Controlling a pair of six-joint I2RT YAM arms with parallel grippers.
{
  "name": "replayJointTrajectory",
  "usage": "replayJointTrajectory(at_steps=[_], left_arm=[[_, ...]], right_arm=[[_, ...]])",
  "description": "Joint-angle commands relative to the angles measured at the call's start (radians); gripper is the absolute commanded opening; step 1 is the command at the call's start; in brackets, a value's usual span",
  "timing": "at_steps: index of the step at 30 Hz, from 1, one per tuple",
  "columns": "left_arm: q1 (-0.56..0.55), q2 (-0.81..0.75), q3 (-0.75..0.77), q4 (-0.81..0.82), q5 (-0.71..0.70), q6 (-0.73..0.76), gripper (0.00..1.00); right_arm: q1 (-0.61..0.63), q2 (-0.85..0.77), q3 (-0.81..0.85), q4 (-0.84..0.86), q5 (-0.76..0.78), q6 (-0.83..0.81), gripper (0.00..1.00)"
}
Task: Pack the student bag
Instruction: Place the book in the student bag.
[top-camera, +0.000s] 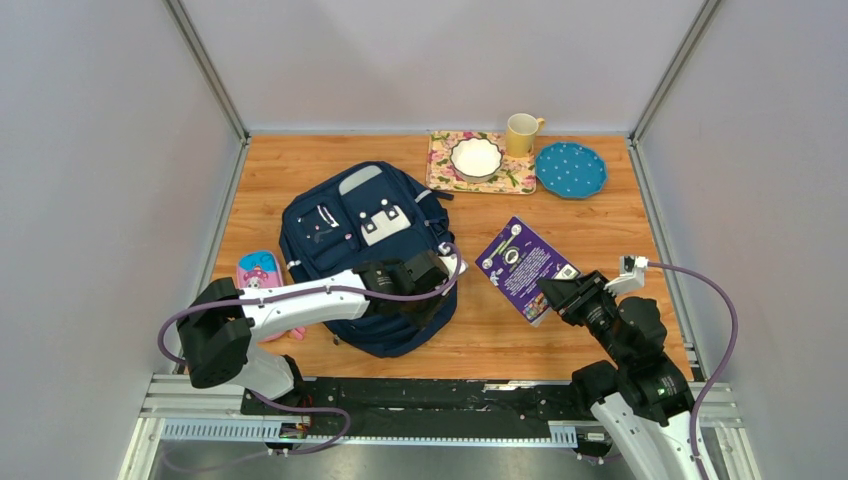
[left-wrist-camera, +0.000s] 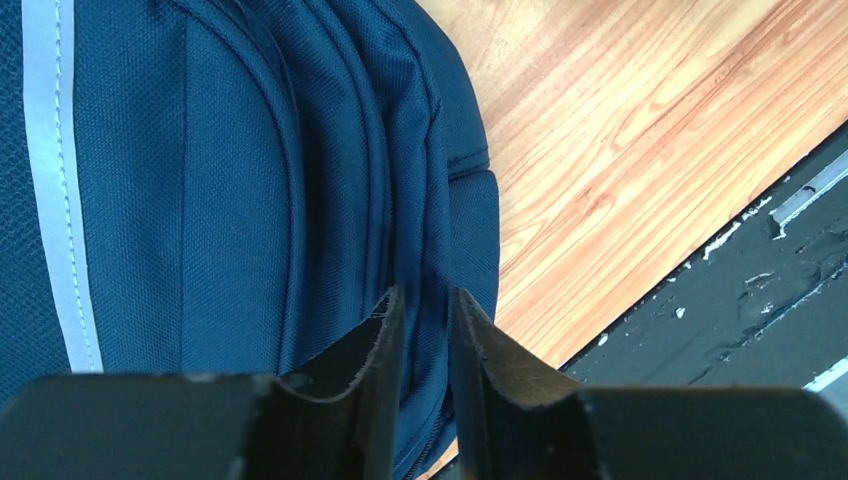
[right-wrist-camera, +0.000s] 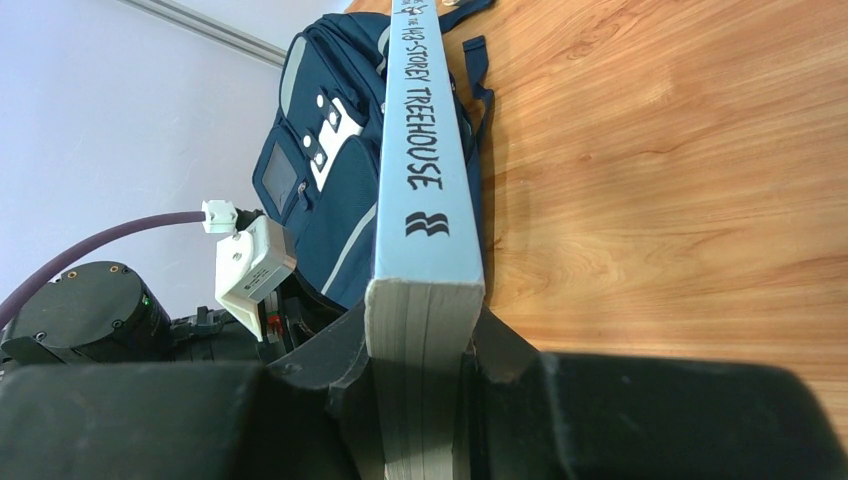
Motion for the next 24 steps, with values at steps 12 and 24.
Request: replayJointTrajectory(at_steps=[12, 24], left_arm=[[-0.027, 0.02, -0.002, -0.02, -0.052, -0.033, 0.3], [-0.029, -0.012, 0.067, -0.052, -0.115, -0.03, 0.0]], right_arm=[[0.0, -0.008, 0.003, 0.118, -0.012, 0.022, 0.0], [0.0, -0.005, 0.005, 0.109, -0.017, 0.016, 0.0]])
